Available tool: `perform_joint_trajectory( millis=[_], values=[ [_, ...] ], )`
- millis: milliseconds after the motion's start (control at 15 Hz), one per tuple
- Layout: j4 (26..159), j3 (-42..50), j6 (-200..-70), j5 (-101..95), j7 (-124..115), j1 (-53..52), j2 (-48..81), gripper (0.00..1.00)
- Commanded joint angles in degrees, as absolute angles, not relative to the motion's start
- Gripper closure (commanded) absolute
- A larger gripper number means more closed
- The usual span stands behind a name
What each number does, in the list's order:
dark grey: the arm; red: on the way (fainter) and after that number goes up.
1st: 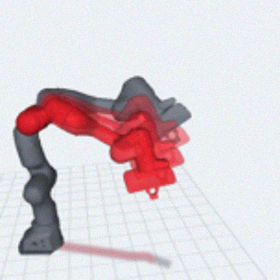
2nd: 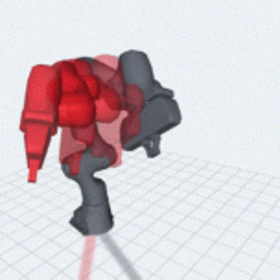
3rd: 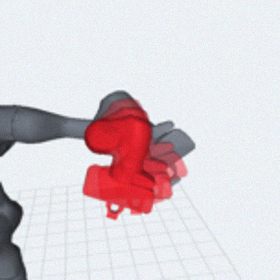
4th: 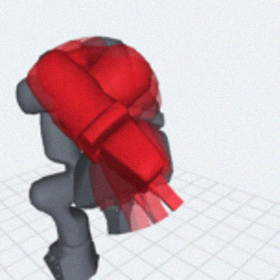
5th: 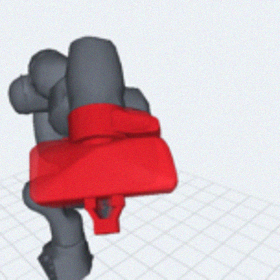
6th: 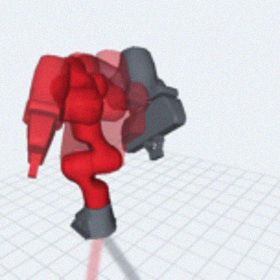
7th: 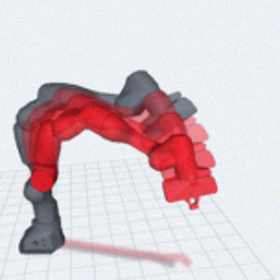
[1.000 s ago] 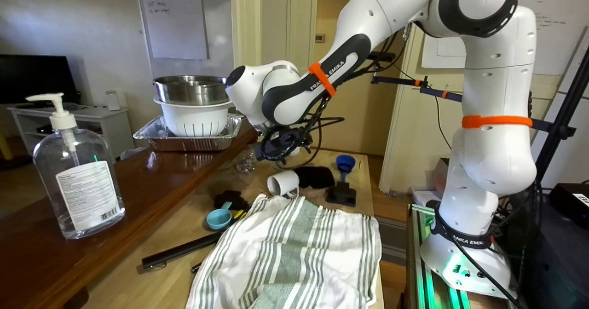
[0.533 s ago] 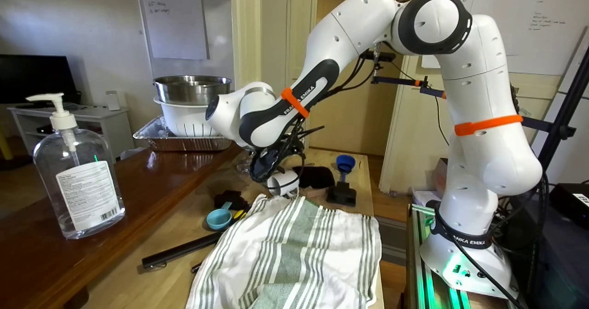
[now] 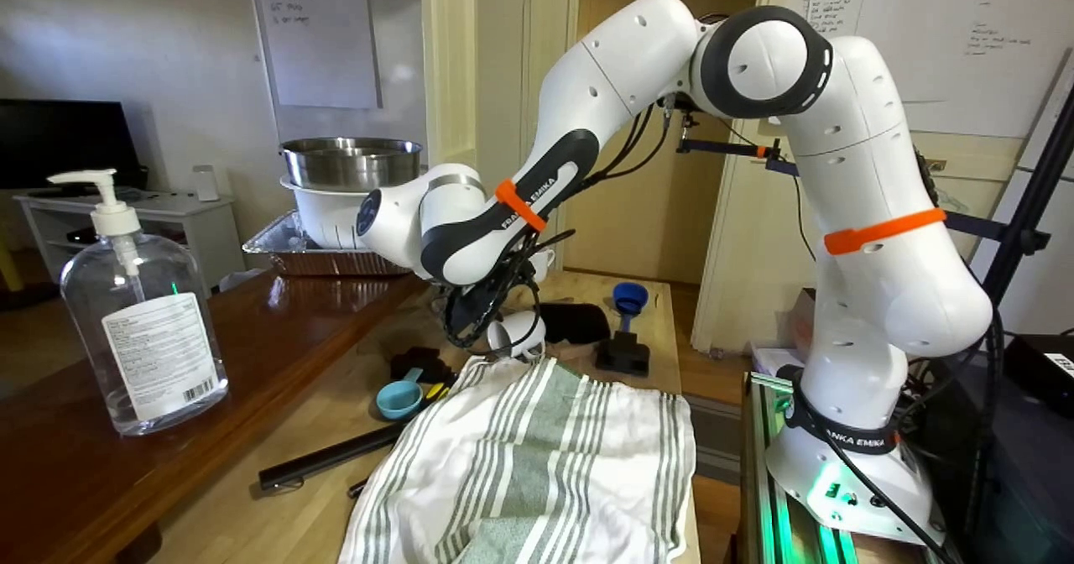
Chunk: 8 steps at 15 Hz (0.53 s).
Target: Move one white mug to the counter
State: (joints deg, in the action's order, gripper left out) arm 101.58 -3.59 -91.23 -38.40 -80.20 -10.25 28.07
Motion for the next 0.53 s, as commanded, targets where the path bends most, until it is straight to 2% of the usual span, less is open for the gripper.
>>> perform_joint_trajectory(
  millis=[0,467],
  values=[
    [100.05,-2.75,-94.6,-38.9,-76.5,-10.65,29.87,0.0],
    [99.31,-1.86,-96.74,-38.05,-72.98,-10.91,31.36,0.0]
  ],
)
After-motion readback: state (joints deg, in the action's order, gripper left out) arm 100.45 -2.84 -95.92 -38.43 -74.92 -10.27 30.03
